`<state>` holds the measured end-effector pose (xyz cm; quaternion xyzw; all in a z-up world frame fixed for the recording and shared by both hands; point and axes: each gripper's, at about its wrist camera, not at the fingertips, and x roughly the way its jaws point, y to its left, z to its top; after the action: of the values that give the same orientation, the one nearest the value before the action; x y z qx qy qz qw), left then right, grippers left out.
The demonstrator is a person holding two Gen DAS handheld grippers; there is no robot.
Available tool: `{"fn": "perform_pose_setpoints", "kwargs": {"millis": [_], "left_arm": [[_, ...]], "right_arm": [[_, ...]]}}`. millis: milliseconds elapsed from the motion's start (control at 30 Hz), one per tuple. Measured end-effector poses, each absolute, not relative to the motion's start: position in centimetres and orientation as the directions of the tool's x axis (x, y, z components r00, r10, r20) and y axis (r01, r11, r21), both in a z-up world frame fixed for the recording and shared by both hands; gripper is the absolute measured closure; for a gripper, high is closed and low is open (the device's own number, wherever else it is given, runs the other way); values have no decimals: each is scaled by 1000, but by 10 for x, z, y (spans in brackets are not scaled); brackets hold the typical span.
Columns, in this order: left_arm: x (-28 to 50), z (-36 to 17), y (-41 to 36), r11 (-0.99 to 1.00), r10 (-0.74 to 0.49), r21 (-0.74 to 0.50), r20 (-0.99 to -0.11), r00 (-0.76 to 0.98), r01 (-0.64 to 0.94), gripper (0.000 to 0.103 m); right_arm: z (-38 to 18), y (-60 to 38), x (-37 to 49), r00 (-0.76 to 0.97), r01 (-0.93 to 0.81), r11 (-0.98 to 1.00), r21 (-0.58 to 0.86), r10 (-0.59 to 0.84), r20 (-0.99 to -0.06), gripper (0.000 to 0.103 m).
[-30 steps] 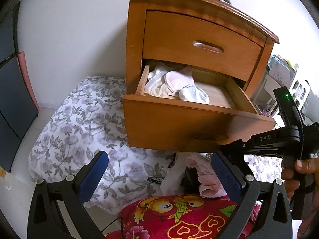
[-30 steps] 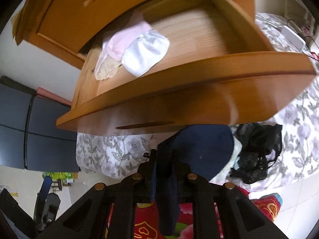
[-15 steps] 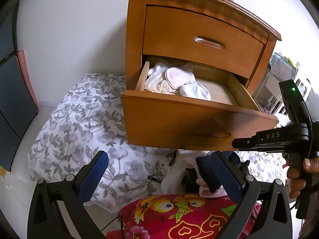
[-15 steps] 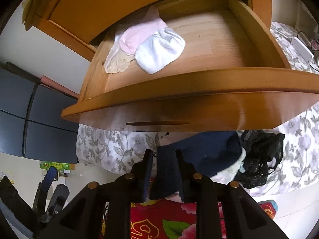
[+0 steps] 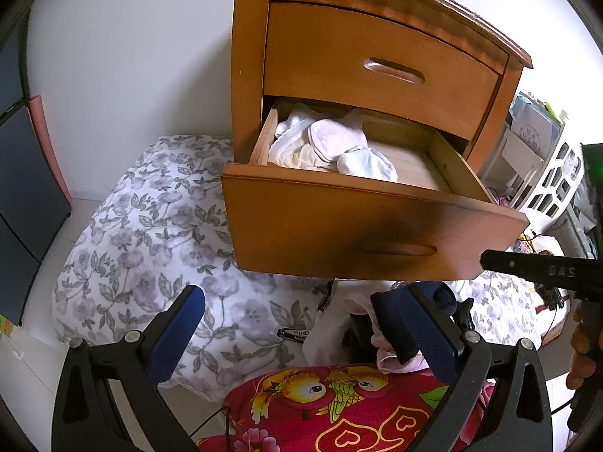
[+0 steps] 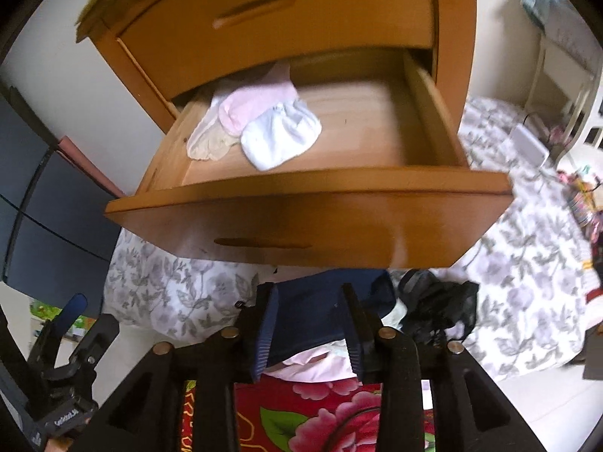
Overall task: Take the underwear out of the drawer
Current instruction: 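Lower the navy sock onto the bed and open the right gripper, then move the open right gripper into the drawer over the white sock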
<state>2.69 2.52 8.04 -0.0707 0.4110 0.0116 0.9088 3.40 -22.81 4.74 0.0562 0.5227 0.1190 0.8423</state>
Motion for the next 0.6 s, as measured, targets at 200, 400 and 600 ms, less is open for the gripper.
{"fn": "perform_pose_setpoints", "kwargs": {"millis": [200,400,600], "left_arm": [[28,81,23,990,-41,-120,-750,660,-74,0],[29,81,18,992,-41,-107,-753,656,-62,0],[30,82,15,994,-39,-99,-755,654,-55,0]], "right_arm": [[55,-228,27,465,-162,971,174,231,-855,42],[57,-234,24,496,-150,975,164,217,-841,27],[58,-239,24,512,-137,975,177,223,-830,26]]}}
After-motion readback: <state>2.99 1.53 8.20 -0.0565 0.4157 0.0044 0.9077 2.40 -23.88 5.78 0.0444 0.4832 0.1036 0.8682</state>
